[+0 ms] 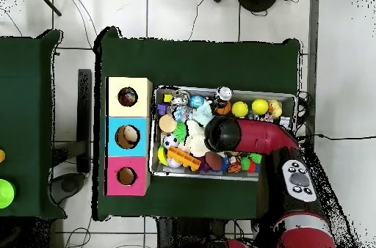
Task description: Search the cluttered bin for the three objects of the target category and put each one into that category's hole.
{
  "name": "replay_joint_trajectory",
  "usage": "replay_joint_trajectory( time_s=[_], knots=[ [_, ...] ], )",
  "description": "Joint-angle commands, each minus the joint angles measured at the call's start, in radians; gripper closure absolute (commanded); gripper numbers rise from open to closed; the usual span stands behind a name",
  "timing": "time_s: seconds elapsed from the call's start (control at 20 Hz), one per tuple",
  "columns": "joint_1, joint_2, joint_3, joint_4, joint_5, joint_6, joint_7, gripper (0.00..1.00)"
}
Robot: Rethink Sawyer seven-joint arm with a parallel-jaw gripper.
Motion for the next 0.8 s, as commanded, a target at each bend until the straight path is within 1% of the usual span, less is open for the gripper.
replay_joint_trajectory(
  time_s=[0.05,0.2,0.25,0.4,0.8],
  knots=[
    [-0.075,0.030,0.043,-0.115,-0.032,0.035,-0.080,0.00],
    [-0.098,0.008,0.060,-0.123,-0.032,0.076,-0.121,0.00],
    [-0.101,-0.003,0.060,-0.107,-0.035,0.076,-0.123,0.00],
    [-0.108,-0.036,0.063,-0.106,-0.034,0.114,-0.142,0.00],
    [-0.124,-0.068,0.076,-0.136,-0.038,0.182,-0.178,0.00]
  ],
)
